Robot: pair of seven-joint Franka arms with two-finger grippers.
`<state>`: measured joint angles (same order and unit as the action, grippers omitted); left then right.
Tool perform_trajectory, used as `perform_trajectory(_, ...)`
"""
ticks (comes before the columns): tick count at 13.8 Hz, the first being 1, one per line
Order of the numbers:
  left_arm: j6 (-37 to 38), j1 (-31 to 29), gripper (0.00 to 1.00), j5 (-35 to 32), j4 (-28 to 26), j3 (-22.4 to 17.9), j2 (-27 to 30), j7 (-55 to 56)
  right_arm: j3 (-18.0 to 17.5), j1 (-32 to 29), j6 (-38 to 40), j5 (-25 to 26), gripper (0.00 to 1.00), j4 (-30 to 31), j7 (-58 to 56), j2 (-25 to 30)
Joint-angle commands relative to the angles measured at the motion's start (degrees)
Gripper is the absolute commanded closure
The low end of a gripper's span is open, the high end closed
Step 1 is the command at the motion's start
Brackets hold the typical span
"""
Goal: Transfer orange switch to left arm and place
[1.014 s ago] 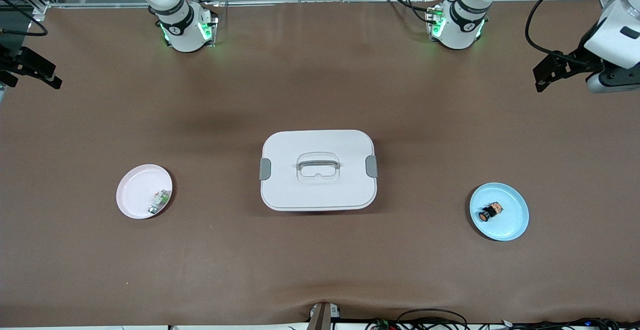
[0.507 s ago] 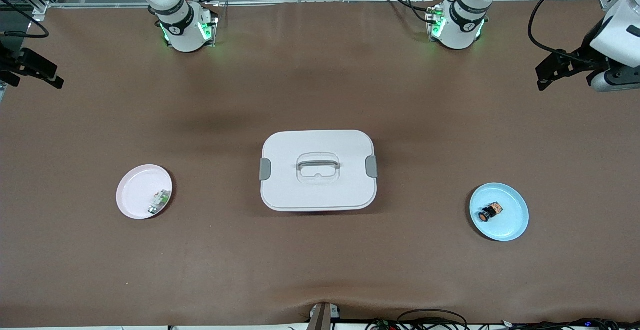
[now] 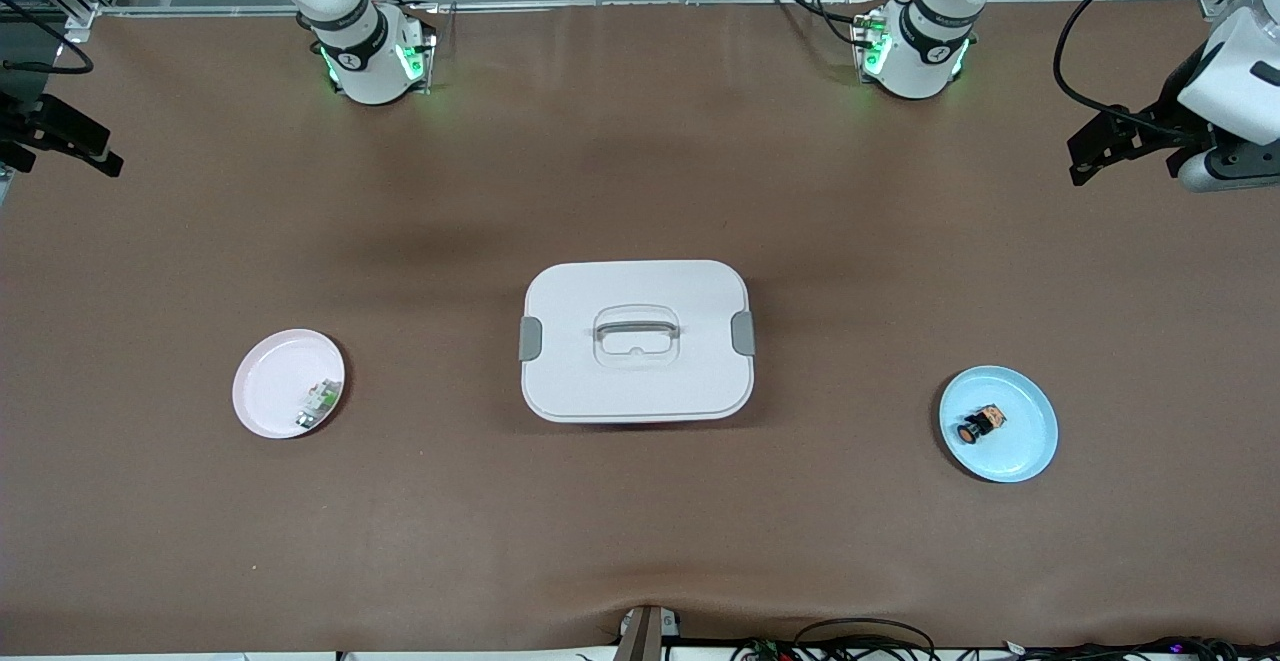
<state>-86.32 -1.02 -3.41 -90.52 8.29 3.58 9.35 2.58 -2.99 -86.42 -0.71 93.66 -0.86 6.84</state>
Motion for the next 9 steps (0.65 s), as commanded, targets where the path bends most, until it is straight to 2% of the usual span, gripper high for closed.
perform_trajectory(1,0.36,0.05,0.0,1.12,1.4,-0.03,-0.32,0.05,-0.56,-0.88,0.99,0.98,0.0,-1.63,0.25,-0.68)
perform_trajectory(9,0.45,0.49,0.0,2.44,1.93,0.23,-0.68,0.31,-0.56,-1.32,0.9,0.62,0.0,-1.72,0.16,-0.68)
